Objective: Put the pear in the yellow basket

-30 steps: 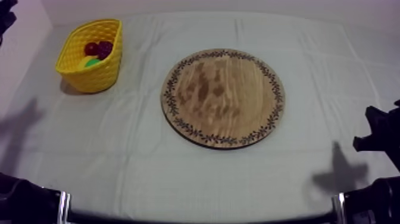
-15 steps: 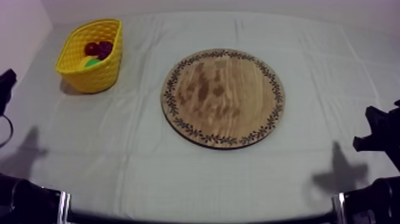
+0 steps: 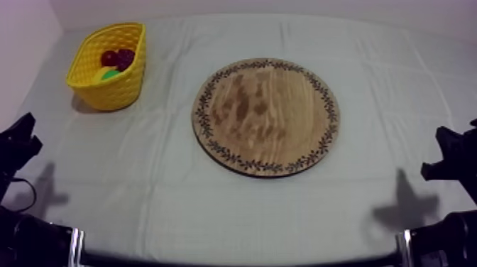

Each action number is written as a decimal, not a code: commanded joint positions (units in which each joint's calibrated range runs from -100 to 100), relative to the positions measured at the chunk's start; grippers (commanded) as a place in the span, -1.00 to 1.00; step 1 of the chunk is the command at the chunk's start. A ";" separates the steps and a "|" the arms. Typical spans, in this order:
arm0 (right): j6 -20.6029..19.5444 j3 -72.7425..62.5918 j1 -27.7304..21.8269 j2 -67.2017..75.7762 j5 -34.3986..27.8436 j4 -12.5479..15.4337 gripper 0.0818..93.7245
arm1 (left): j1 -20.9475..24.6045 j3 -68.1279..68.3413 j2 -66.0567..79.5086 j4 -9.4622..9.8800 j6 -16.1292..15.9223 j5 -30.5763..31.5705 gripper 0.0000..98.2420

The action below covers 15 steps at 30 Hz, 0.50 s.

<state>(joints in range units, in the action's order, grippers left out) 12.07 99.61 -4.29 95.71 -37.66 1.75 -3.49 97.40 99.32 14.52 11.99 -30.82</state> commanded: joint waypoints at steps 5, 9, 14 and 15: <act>0.01 0.05 0.00 0.05 -0.01 -0.02 -0.99 | -0.14 0.10 0.59 -0.57 2.13 -0.67 -1.00; 0.01 0.05 0.00 0.05 -0.01 -0.02 -0.99 | -0.81 0.13 0.66 -0.76 3.21 -0.83 -1.00; 0.03 0.05 0.00 0.05 -0.01 -0.02 -0.99 | -1.16 -0.46 0.67 -3.23 -5.80 -5.67 -1.00; 0.05 0.05 0.03 0.05 -0.01 -0.02 -0.99 | -0.62 -0.55 0.68 -4.83 -9.73 -7.29 -1.00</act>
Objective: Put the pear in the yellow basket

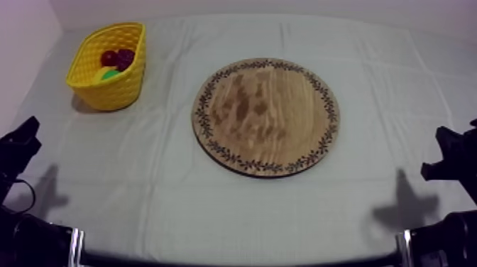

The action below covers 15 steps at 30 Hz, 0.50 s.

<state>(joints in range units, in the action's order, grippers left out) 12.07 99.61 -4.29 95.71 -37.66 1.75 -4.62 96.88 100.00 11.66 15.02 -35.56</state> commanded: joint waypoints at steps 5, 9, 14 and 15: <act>0.03 0.05 -0.04 0.05 -0.01 -0.02 -0.99 | 1.73 1.17 0.00 -6.02 -15.93 -2.06 -1.00; 0.06 0.05 -0.06 0.05 -0.01 -0.02 -0.99 | 1.92 2.07 0.00 -7.06 -14.83 0.17 -1.00; 0.01 0.05 -0.07 0.05 -0.01 -0.02 -0.99 | 1.97 2.29 0.00 -7.33 -13.45 0.76 -1.00; 0.01 0.05 -0.07 0.05 -0.01 -0.02 -0.99 | 1.98 2.30 0.00 -7.35 -13.20 0.79 -1.00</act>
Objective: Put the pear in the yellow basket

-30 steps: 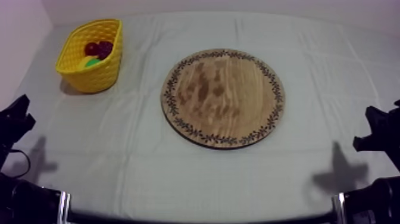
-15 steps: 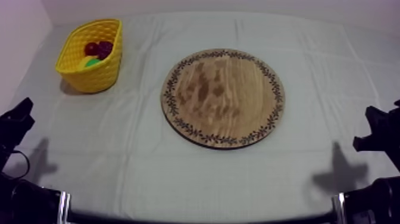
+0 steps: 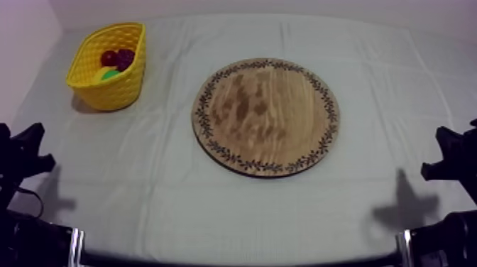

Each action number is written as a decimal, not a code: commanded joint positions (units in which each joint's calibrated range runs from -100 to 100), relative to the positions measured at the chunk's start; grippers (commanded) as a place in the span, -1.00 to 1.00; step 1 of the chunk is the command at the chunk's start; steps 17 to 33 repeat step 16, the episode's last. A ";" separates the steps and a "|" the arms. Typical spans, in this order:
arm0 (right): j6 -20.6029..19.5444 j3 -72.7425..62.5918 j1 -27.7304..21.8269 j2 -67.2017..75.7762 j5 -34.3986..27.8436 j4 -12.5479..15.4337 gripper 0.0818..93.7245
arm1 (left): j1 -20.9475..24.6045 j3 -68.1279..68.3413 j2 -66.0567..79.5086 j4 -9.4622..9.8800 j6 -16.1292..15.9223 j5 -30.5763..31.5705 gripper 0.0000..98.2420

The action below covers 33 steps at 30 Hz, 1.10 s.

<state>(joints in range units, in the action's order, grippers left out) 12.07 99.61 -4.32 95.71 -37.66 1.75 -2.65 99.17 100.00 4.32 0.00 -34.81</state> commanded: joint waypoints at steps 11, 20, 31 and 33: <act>0.01 0.05 -0.04 0.05 -0.01 -0.02 -0.99 | -0.13 -0.17 0.00 -1.34 -1.45 -0.70 -1.00; 0.01 0.05 -0.04 0.05 -0.01 -0.02 -0.99 | -0.13 -0.08 0.00 -1.69 -0.95 -0.75 -1.00; 0.01 0.05 -0.04 0.05 -0.01 -0.02 -0.99 | -0.13 -0.08 0.00 -1.69 -0.95 -0.75 -1.00; 0.01 0.05 -0.04 0.05 -0.01 -0.02 -0.99 | -0.13 -0.08 0.00 -1.69 -0.95 -0.75 -1.00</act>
